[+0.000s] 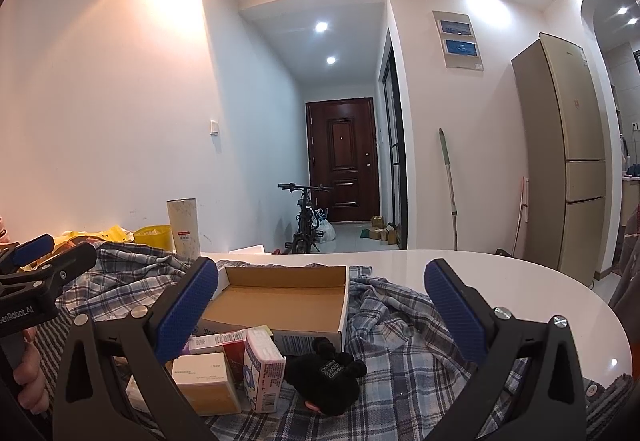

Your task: Organize objects

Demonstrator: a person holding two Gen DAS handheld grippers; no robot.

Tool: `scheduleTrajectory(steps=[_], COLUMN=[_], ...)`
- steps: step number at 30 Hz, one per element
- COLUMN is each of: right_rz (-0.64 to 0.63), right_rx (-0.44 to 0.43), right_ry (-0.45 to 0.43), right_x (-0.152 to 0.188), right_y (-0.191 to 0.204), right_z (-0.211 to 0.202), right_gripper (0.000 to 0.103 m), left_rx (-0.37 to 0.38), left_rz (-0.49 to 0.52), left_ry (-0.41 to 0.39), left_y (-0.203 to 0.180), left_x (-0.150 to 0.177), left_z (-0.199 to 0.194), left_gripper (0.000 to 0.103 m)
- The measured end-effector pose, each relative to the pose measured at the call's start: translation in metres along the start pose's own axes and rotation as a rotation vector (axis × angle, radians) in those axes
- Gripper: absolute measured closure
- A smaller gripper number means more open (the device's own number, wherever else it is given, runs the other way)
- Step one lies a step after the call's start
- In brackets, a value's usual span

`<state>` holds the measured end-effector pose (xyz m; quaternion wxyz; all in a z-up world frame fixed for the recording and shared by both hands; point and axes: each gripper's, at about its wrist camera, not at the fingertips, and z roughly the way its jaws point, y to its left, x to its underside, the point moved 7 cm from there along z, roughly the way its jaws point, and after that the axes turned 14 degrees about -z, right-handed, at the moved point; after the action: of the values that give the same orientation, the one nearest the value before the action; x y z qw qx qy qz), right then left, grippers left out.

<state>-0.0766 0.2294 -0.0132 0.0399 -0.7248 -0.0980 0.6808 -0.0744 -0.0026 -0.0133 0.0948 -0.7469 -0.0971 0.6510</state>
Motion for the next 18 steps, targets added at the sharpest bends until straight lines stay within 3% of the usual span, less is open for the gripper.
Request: scheduleTrajectory(steps=[18], right_rz=[-0.002], right_rx=[0.007], right_ry=[0.028], right_x=[0.0024], right_y=[-0.0005], right_z=[0.0019], right_gripper=[0.0], left_rx=[0.0], left_rz=[0.002], left_ry=[0.008], left_y=[-0.0008], left_x=[0.001], left_z=[0.0011], left_gripper=[0.0])
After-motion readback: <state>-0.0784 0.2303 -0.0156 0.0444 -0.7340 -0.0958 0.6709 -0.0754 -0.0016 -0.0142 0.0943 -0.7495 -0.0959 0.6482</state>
